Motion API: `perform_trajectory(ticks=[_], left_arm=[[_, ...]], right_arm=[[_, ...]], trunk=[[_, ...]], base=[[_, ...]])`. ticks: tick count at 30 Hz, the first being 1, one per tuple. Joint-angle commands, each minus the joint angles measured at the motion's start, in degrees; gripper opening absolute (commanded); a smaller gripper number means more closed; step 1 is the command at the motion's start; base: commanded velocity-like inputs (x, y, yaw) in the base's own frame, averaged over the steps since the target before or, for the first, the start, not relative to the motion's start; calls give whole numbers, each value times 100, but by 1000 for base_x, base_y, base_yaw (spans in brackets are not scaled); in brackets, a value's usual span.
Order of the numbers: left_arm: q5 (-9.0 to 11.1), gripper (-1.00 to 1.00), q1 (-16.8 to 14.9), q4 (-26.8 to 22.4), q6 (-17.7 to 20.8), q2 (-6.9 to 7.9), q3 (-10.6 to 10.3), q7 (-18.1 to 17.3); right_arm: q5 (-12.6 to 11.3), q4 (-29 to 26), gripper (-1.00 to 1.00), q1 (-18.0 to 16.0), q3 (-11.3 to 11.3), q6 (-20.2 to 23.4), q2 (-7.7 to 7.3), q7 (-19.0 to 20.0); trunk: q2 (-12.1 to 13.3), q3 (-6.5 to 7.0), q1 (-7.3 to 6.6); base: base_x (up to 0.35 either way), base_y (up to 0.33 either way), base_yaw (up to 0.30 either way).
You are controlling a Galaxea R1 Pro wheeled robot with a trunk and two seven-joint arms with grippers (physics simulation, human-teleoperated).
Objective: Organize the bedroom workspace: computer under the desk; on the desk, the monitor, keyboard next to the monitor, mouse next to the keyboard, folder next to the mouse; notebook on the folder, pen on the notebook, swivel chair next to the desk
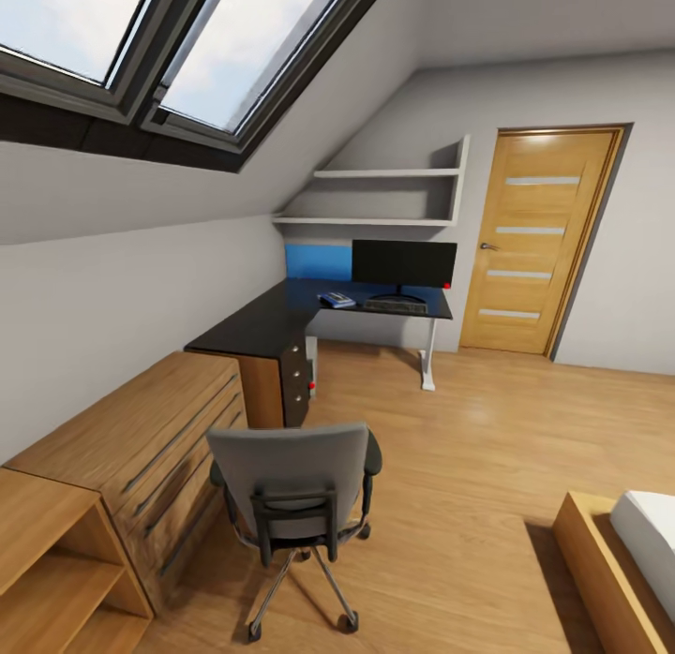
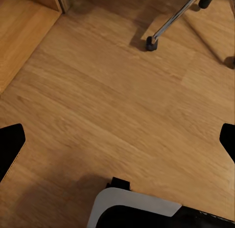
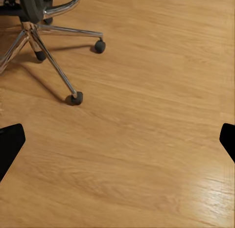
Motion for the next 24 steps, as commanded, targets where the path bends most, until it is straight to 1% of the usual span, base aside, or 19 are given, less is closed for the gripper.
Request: perform_trajectory(ticks=[1, 7, 14, 18, 24], left_arm=[[27, 100, 1, -7, -4, -3, 6, -8], [27, 100, 1, -4, -4, -3, 7, -12], [27, 100, 1, -3, 2, -3, 10, -13], [31, 100, 1, -3, 3, -3, 10, -13], [33, 100, 1, -3, 4, -3, 10, -14]], right_arm=[[-3, 1, 100, -4, 49, -7, 1, -54], [-10, 1, 100, -4, 49, -6, 8, -54], [-5, 1, 100, -4, 47, -9, 2, -54], [-4, 1, 100, -4, 42, -6, 0, -54], [-3, 1, 100, -4, 40, -5, 1, -54]], trunk=[[-5, -7, 4], [-5, -7, 4], [-5, -7, 4], [-5, -7, 4], [-5, -7, 4]], base=[[275, 192, 0], [232, 139, 0], [58, 30, -28], [14, 7, -172], [1, 1, -252]])
